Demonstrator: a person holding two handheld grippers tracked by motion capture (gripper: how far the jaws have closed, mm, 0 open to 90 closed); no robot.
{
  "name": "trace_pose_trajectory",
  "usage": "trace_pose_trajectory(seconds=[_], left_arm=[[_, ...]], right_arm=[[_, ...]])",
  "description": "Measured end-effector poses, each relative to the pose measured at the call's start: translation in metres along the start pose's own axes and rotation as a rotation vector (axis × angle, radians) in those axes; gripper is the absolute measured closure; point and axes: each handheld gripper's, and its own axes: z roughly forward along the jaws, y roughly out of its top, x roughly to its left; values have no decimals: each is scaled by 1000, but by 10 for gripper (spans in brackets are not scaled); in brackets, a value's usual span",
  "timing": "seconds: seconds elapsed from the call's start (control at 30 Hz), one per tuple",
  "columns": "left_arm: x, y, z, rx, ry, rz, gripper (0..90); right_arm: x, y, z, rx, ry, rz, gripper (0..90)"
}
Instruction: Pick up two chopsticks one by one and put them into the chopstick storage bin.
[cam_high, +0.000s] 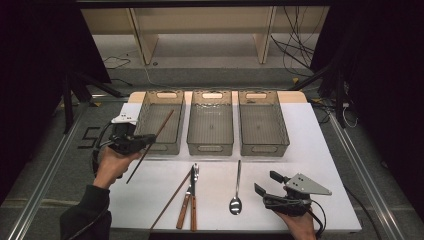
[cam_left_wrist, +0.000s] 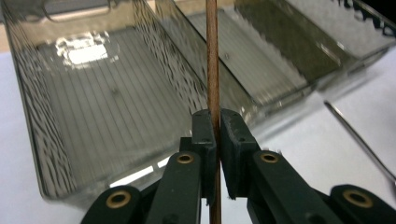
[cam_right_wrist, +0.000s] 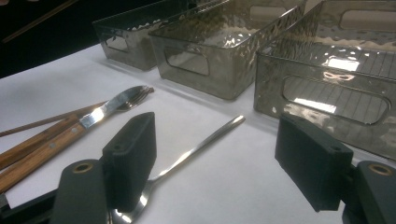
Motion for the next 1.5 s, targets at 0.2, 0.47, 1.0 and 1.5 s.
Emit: trace_pose_trajectory(seconds=[0.2,0.47,1.0,1.5], left_arm=[[9,22,8,-4,16,18,845],[18,51,19,-19,35,35,845],[46,79,57,9,74,75,845],[72,78,80,2,94,57,845]], right_arm=[[-1,0,0,1,-1,3,299],[-2,0,0,2,1,6,298],[-2,-1,2,8,7,8,299],[-3,-3,4,11,13,9,298]])
